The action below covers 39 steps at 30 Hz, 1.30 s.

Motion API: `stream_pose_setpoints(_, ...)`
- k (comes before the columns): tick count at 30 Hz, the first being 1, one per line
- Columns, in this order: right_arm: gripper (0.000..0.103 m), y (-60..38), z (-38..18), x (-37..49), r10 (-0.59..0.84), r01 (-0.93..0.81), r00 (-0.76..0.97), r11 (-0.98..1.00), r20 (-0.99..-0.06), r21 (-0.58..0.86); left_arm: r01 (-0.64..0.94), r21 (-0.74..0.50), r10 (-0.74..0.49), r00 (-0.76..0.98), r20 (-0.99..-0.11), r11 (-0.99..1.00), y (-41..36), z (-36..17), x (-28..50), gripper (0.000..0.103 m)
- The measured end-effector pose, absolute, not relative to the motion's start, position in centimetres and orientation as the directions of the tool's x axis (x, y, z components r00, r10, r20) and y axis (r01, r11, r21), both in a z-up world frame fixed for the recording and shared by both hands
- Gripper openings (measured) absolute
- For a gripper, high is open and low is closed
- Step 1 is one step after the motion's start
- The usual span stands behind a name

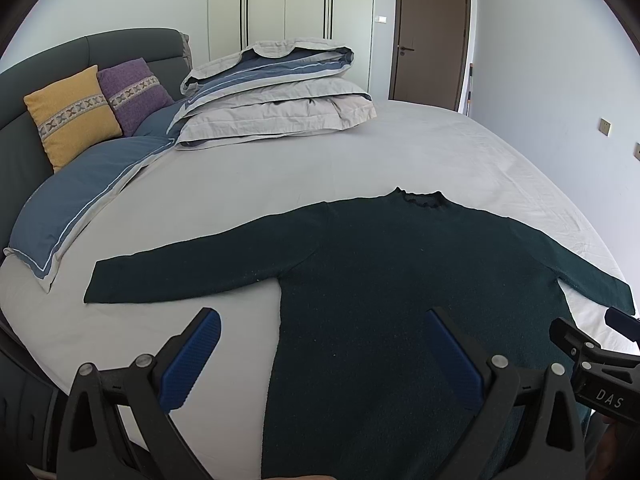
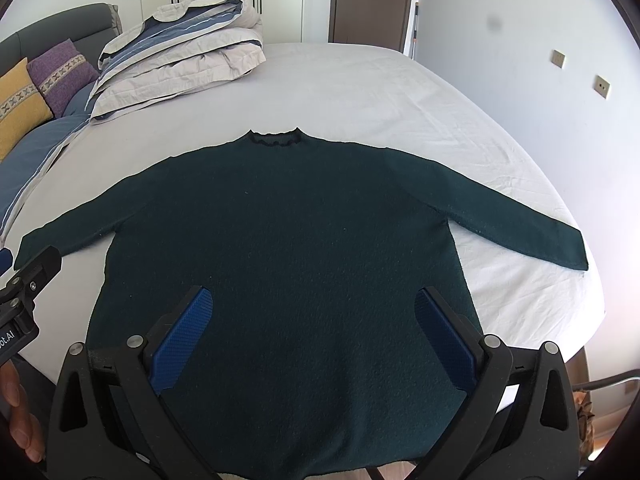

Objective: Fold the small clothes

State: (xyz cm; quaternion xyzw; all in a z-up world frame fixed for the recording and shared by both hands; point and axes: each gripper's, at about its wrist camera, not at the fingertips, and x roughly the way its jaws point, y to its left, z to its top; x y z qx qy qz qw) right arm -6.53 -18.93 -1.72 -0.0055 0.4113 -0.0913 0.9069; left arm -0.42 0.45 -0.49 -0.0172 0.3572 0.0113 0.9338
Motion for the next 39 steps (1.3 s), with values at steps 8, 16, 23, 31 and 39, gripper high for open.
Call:
stream_pose_setpoints(8, 0.103, -18.72, -2.08, -6.70, -0.170, 0.160, 0.645, 0.983, -0.745, -0.086, -0.034, -0.024, 0.009, 0.744, -0.668, 0.999, 0.40, -0.56, -0.34, 0.103)
stream_pose_setpoints(16, 0.103, -18.55, -2.31, -6.93, -0.168, 0.159, 0.644, 0.984, -0.747, -0.084, -0.034, -0.024, 0.009, 0.744, -0.668, 0.999, 0.42, -0.57, -0.34, 0.103)
stream_pose_setpoints(23, 0.103, -18.62, -2.23, -6.83, -0.167, 0.159, 0.643, 0.984, -0.748, -0.083, -0.033, -0.025, 0.008, 0.744, -0.668, 0.999, 0.43, -0.55, -0.33, 0.103)
stream_pose_setpoints(31, 0.103, -18.62, -2.22, -6.80, -0.167, 0.159, 0.642, 0.984, -0.748, -0.083, -0.033, -0.025, 0.008, 0.743, -0.669, 0.999, 0.42, -0.52, -0.31, 0.103)
stream_pose_setpoints(39, 0.103, -18.27, -2.47, -7.00, -0.167, 0.159, 0.639, 0.984, -0.751, -0.083, -0.032, -0.026, 0.007, 0.744, -0.668, 0.999, 0.57, -0.74, -0.39, 0.103)
